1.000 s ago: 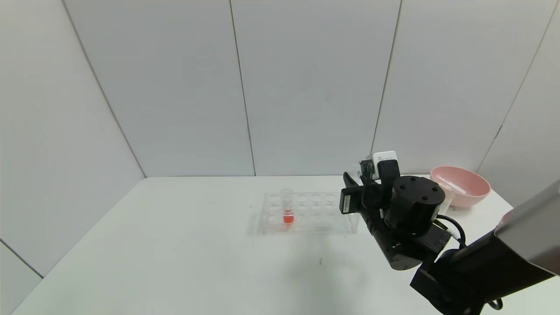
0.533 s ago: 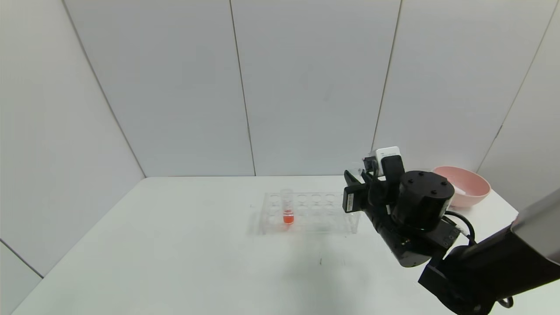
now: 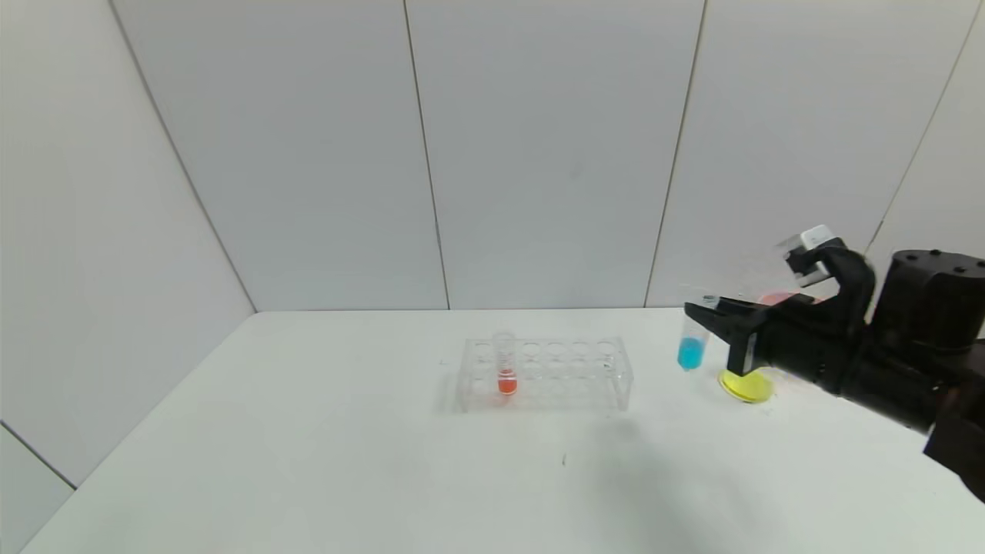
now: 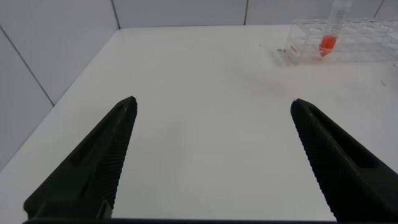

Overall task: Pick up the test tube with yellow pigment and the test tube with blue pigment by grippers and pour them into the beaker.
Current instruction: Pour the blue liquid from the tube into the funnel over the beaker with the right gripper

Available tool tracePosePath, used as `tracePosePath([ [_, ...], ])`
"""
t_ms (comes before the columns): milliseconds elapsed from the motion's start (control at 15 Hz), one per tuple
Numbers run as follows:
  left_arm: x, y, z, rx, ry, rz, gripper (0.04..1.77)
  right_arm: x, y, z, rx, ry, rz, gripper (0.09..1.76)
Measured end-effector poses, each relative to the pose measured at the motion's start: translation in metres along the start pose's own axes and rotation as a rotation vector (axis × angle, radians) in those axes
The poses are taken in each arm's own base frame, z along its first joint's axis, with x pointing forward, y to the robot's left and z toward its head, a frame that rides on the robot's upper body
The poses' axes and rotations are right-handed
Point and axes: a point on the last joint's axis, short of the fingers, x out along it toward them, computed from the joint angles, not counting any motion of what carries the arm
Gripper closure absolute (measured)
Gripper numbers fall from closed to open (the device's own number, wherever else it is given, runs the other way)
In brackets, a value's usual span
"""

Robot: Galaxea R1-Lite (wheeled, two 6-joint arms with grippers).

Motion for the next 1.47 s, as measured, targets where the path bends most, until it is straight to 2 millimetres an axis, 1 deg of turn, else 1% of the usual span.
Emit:
tracePosePath([
  [133, 0.000, 0.000, 0.000, 0.000, 0.000, 0.000, 0.05, -0.025, -0.028, 0.004, 0.000, 0.030, 0.056, 1.36],
  [333, 0.000, 0.000, 0.000, 0.000, 0.000, 0.000, 0.05, -0.057, -0.066, 0.005, -0.106, 0.040, 0.081, 1.36],
  [533, 0.000, 0.000, 0.000, 0.000, 0.000, 0.000, 0.05, -0.081, -0.095, 0.000, -0.153, 0.094, 0.094, 1.36],
  [733, 0.000, 0.000, 0.000, 0.000, 0.000, 0.000, 0.05, -0.099, -0.118, 0.003, -0.197, 0.145, 0.081, 1.36],
  [933, 0.000, 0.000, 0.000, 0.000, 0.000, 0.000, 0.05, -0.105, -0.138, 0.011, -0.252, 0.195, 0.062, 1.36],
  [1067, 0.000, 0.000, 0.000, 0.000, 0.000, 0.000, 0.05, -0.104, -0.149, 0.019, -0.276, 0.218, 0.061, 1.36],
  [1267, 0.000, 0.000, 0.000, 0.000, 0.000, 0.000, 0.05, -0.097, -0.165, 0.031, -0.282, 0.264, 0.081, 1.36],
  [1467, 0.000, 0.000, 0.000, 0.000, 0.000, 0.000, 0.05, -0.086, -0.178, 0.042, -0.305, 0.361, 0.101, 1.36],
])
